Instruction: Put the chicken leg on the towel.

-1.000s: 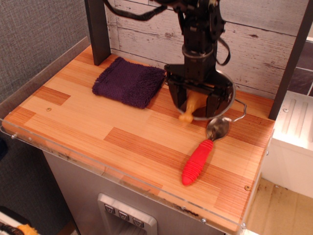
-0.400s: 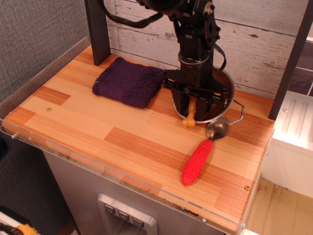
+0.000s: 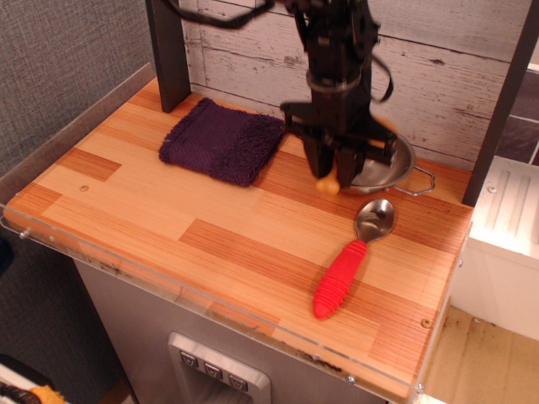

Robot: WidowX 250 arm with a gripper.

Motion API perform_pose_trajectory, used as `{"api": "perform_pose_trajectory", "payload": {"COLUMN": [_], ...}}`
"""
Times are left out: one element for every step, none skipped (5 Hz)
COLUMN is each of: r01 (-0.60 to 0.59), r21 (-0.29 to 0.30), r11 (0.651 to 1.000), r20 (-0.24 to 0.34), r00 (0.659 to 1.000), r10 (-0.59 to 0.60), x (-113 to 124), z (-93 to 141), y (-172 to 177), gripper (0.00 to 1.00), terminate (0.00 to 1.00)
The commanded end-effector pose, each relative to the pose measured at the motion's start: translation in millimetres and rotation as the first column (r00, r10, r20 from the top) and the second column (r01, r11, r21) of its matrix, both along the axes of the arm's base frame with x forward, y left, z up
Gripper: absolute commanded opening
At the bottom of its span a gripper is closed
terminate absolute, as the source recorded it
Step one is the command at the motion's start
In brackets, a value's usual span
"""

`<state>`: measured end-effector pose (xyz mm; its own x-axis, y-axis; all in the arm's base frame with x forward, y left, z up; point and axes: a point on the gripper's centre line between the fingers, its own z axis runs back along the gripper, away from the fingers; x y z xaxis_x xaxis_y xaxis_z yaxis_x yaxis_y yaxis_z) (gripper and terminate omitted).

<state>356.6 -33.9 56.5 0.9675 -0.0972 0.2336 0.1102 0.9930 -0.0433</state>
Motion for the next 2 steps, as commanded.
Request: {"api": "perform_pose_trajectory", "payload": {"r01": [-0.009, -0.074], "r21": [-0.013, 0.001], "r11": [1.000, 0.997], "r20": [0.112, 0.123], "r00": [0.994, 0.990], "r10": [0.011, 0.073], "x": [-3, -11], "z": [56, 67], "y": [19, 52], "gripper": [0.00, 0.00], "terminate": [0.00, 0.00]}}
